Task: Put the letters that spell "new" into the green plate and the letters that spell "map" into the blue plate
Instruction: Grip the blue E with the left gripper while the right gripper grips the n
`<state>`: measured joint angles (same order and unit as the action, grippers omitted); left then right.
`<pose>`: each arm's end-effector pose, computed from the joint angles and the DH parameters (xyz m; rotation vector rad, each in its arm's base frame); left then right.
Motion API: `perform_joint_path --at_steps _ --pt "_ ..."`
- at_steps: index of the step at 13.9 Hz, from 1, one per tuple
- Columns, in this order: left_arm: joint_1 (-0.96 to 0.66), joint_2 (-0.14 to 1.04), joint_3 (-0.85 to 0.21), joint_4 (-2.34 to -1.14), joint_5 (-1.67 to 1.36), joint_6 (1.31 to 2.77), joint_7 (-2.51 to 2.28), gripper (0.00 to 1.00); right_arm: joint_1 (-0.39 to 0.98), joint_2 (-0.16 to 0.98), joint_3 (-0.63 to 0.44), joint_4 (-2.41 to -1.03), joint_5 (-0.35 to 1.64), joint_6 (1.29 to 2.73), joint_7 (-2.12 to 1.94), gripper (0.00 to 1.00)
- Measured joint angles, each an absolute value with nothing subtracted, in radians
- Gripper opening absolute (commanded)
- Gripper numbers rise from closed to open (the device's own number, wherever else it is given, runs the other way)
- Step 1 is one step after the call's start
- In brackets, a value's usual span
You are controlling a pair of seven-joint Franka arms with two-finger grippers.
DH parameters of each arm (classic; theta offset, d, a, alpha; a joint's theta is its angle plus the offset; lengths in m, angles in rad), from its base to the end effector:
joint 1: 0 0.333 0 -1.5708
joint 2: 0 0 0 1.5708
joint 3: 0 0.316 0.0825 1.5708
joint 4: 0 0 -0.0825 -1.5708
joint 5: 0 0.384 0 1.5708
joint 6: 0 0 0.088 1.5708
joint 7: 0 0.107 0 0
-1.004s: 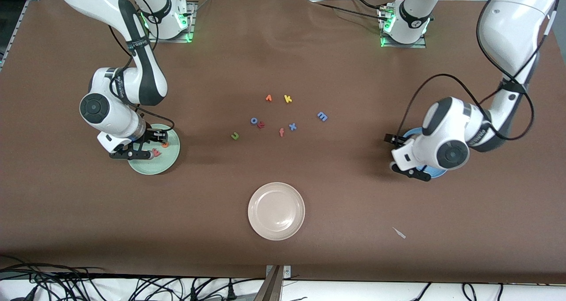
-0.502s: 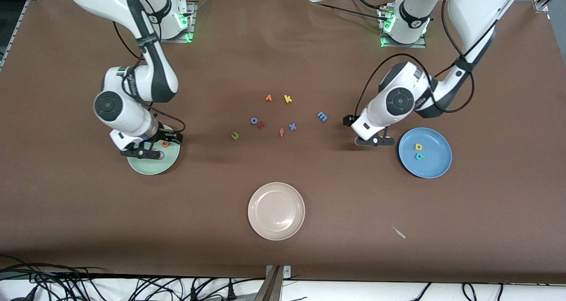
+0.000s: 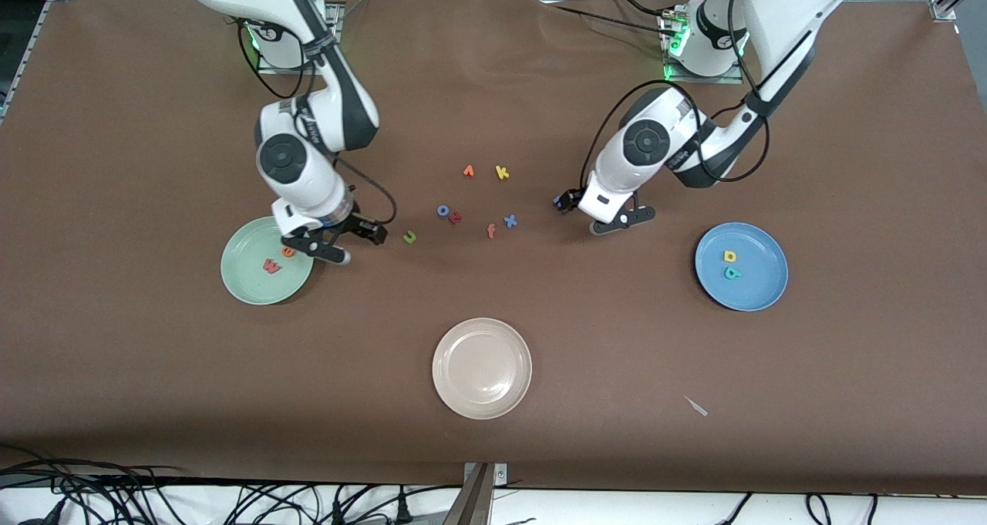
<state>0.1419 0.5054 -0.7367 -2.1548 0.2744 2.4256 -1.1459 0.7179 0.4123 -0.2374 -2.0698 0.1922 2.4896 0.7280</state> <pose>0.4592 -0.3149 0.2131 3.0250 0.5857 -0.2679 0.5248 0.2751 0.2368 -3.0522 0.5853 -0.0103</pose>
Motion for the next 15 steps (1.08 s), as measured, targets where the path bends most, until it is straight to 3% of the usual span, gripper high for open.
perform_joint_path --at_steps 4,9,12,15 --pt "0.089 0.528 -0.732 -2.155 0.302 2.471 -1.352 1.00 0.830 0.493 -0.236 -2.072 0.192 2.604 0.926 0.86" --pt "0.030 0.587 -0.718 -2.140 0.466 2.490 -1.625 0.93 0.839 0.546 -0.242 -2.068 0.192 2.662 0.946 0.81" --pt "0.025 0.627 -0.716 -2.126 0.536 2.493 -1.728 0.77 0.839 0.546 -0.243 -2.064 0.192 2.663 0.946 0.65" --pt "0.013 0.639 -0.710 -2.122 0.542 2.493 -1.761 0.44 0.843 0.556 -0.243 -2.064 0.191 2.669 0.946 0.50"
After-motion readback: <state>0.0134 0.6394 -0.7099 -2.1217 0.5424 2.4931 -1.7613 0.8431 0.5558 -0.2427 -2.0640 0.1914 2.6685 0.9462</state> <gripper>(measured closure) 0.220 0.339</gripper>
